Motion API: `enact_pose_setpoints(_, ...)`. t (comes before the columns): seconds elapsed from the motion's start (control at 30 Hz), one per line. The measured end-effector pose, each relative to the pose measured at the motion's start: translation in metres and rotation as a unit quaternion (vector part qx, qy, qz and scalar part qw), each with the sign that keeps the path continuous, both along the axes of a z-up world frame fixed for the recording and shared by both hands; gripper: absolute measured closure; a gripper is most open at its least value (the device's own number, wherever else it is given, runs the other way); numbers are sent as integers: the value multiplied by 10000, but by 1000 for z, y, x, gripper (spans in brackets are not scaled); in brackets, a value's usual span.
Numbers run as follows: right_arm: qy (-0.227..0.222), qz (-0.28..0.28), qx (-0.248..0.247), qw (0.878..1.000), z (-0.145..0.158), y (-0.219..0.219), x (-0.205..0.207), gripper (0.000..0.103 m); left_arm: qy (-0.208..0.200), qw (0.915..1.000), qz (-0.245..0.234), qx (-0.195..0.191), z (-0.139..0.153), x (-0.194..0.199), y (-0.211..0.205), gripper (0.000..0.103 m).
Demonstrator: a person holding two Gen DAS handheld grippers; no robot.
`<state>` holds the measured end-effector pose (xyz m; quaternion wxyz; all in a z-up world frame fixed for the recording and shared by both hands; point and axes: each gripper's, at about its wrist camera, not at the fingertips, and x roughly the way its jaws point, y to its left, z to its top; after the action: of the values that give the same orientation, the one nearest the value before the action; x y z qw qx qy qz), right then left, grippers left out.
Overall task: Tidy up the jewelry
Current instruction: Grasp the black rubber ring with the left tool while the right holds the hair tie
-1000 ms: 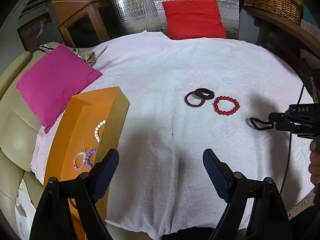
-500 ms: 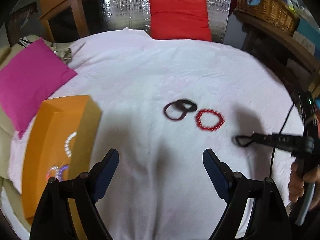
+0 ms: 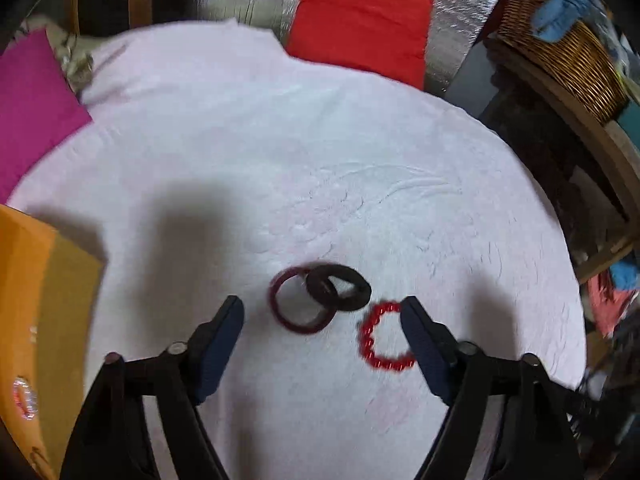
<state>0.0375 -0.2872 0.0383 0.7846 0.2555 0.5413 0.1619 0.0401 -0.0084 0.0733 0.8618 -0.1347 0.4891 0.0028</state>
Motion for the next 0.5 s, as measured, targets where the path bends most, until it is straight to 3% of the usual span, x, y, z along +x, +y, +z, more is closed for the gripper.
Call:
enact_pose_setpoints(0.13,-45,36,36,10000,2,0,1,88,212,9995,102,-220,-13,14,3,39)
enact_pose_setpoints(0.3,-21,17,78,10000,2,-2,3,88,351,9989,77,-289,-22,22,-3,42)
enact_pose_setpoints(0.5,1,-85,114,9999,2,-11,4,88,467,9981,84,-388,-30,28,-7,68)
